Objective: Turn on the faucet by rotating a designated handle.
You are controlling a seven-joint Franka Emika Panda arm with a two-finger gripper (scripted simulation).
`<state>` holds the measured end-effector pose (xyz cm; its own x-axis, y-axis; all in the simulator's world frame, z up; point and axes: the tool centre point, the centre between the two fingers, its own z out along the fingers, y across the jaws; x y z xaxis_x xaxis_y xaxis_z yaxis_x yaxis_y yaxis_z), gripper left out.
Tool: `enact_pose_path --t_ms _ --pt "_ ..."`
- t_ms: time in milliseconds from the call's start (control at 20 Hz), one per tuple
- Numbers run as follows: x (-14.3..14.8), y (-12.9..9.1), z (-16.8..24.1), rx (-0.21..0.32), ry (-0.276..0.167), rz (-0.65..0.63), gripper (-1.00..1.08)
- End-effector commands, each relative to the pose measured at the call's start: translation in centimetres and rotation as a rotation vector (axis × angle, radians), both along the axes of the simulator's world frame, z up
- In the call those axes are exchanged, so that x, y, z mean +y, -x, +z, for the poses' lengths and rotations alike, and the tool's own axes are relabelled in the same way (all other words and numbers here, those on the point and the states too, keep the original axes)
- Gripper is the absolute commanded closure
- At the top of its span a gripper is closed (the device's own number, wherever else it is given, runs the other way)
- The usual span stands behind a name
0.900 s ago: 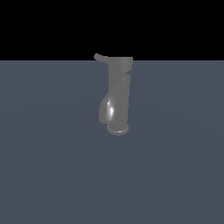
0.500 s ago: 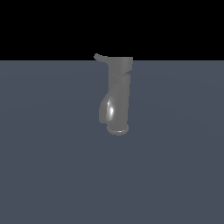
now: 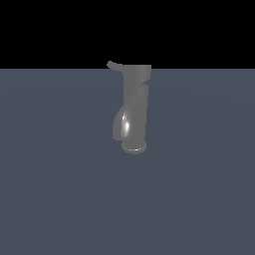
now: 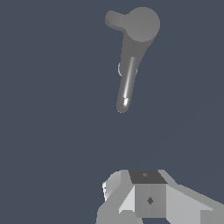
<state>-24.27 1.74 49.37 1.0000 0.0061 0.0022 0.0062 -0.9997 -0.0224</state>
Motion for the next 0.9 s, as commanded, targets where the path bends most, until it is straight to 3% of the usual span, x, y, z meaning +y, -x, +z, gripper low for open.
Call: enact_pose_path --t_ms 0,400,850 --pt "0.0 -0.3 0.0 0.001 -0.004 -0.015 1.08" --pt "0.1 -2.6 -0.3 0.009 -0.032 -0.121 1.08" --pt "0.2 -6.9 -1.4 0.031 -0.072 -0.332 1.08"
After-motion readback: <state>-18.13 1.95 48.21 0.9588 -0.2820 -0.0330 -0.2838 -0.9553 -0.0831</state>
